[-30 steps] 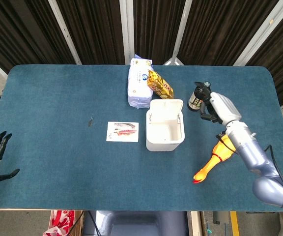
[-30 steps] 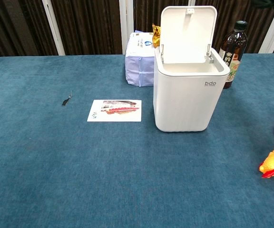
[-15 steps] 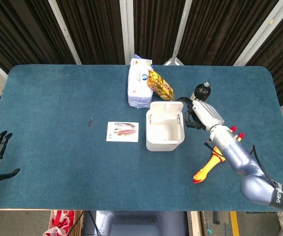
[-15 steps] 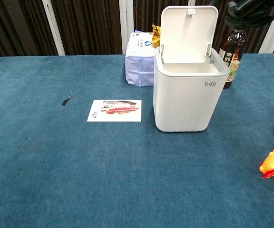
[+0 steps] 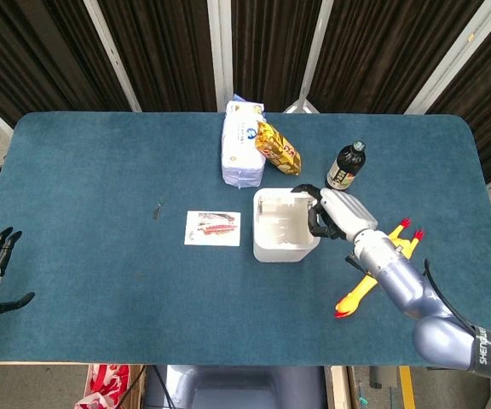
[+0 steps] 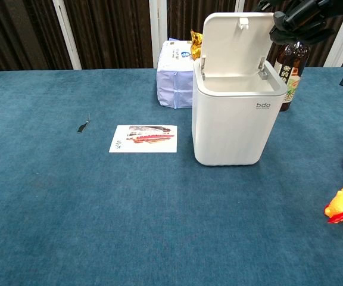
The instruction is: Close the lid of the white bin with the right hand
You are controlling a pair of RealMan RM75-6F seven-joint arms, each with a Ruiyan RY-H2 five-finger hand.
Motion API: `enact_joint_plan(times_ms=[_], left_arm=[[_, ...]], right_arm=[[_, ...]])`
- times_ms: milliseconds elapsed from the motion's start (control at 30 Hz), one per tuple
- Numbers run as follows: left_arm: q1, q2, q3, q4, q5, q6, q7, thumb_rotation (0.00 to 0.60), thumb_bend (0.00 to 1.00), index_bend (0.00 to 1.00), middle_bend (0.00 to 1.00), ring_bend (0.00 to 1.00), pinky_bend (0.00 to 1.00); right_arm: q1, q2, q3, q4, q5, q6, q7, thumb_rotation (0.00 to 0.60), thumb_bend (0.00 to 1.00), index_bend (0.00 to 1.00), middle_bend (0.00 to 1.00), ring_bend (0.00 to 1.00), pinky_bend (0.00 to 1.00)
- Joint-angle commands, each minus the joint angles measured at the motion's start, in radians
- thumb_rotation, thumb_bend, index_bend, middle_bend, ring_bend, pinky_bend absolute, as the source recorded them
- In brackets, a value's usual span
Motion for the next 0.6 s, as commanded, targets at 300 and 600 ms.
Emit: enact_joint_plan(times_ms=[300, 600], left_arm=[[-0.003, -0.006, -0.001, 0.004, -0.002, -0.001, 0.012, 0.6, 0.0, 0.0, 0.0, 0.0, 0.0], [-0.006, -0.012, -0.001, 0.008, 0.003, 0.002, 0.02, 0.6, 0.0, 0.0, 0.0, 0.0, 0.0]], right_arm=[[-0.019, 0.033, -0.047, -0.082, -0.048, 0.0, -0.006, 0.6, 0.84, 0.23, 0.8, 0.92, 0.9], [-0.018, -0.02, -0.087, -0.102, -0.052, 0.04, -0.017, 0.6, 0.84, 0.23, 0.8, 0.92, 0.9]])
